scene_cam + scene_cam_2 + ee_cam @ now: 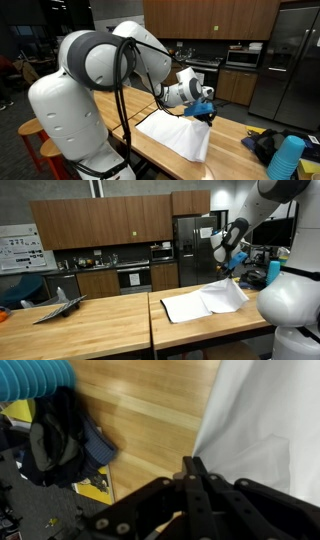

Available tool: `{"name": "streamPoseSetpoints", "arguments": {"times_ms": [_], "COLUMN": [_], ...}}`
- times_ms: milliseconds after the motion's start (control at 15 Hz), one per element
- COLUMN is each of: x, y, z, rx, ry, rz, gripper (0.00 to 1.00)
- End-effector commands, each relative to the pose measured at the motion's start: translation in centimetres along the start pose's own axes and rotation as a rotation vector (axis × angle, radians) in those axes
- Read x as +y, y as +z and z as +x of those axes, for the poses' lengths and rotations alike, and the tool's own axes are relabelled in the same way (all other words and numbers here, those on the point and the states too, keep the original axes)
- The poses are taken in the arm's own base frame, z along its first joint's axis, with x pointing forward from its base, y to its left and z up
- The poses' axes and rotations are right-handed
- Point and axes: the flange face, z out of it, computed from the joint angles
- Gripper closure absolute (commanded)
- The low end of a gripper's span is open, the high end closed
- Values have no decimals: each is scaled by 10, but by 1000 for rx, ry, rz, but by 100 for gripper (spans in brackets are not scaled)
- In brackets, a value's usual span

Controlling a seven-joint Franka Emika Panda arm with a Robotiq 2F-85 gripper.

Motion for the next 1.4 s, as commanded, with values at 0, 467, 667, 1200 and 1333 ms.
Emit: {"name": "streamPoseSetpoints", "arguments": {"times_ms": [0, 467, 667, 1200, 1333], "x": [72, 96, 85, 42, 6], "y": [34, 51, 46, 53, 64], "z": [-44, -60, -51, -55, -55], "rx": [61, 59, 68, 43, 56], "ry": [-96, -97, -107, -80, -68], "rz": [-18, -8, -4, 106, 232], "gripper": [100, 74, 73, 35, 23]}}
